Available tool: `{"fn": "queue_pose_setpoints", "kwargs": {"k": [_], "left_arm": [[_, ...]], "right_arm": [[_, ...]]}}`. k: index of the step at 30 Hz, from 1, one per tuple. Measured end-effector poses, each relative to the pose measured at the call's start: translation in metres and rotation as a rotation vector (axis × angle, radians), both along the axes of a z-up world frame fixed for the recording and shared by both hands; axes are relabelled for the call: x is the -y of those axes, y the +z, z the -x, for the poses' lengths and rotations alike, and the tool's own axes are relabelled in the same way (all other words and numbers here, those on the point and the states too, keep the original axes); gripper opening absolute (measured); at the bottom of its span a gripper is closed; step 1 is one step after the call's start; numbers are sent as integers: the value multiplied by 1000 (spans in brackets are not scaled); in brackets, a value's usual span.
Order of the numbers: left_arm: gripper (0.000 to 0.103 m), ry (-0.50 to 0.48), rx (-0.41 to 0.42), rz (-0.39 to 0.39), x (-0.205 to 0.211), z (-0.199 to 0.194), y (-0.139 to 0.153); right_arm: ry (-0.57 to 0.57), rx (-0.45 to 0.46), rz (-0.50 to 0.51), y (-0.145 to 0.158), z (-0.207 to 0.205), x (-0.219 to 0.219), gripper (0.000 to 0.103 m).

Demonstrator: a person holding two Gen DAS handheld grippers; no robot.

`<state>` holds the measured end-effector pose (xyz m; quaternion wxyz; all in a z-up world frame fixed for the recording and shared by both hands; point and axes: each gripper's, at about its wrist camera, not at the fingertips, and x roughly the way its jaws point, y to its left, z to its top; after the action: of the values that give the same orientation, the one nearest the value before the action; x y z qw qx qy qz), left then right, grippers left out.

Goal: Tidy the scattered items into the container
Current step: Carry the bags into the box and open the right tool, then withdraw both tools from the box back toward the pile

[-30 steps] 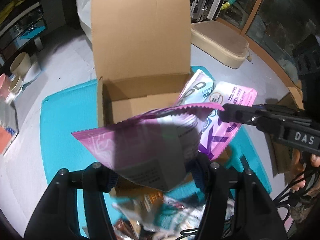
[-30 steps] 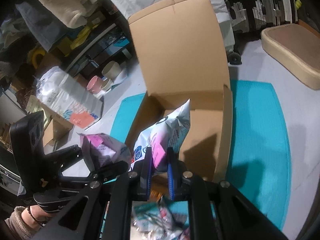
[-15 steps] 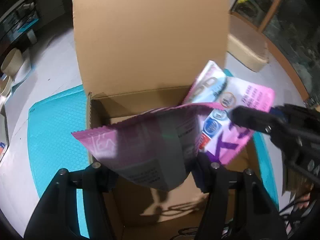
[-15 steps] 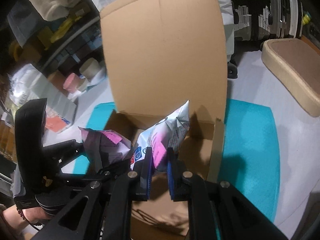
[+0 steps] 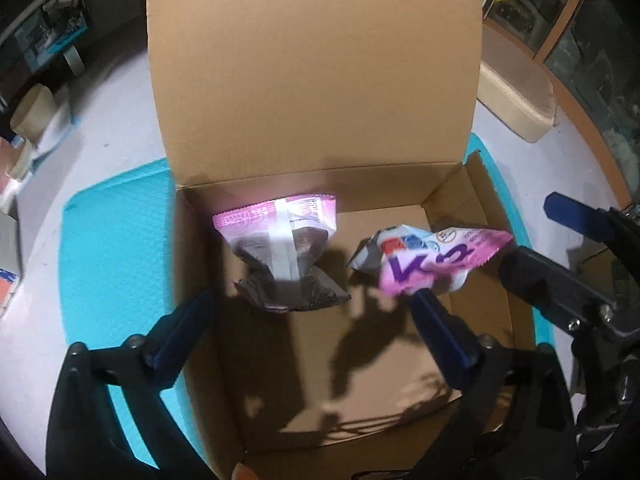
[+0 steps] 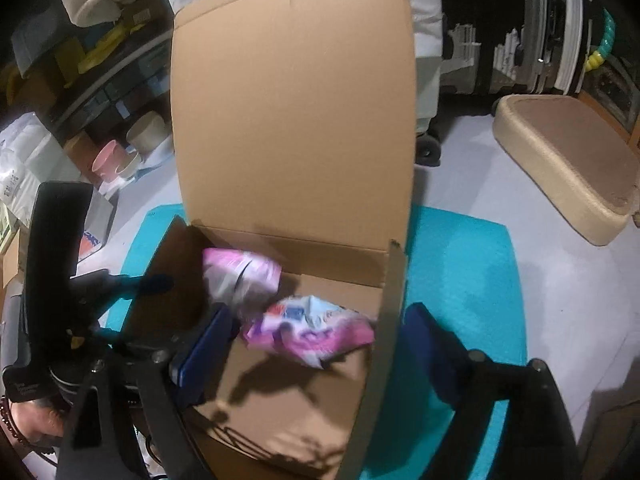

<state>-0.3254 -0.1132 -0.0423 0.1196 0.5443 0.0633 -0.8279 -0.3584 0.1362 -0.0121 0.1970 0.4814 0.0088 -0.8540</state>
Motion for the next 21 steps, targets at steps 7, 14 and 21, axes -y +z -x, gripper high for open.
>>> {"fn": "queue_pose_setpoints", "kwargs": {"k": [7,14,21], "left_arm": [[101,-14,2,36,-8,-12,18],[101,-19,-12,70,-23,-33,45],[103,-24,-41,106,-41,-55,80]], "right_arm": [[-11,-17,-52,10,-7,-3,90],[-13,-40,-55,30,-24,-10,90],[-23,-60,-50,60,-46,-17,90]]}}
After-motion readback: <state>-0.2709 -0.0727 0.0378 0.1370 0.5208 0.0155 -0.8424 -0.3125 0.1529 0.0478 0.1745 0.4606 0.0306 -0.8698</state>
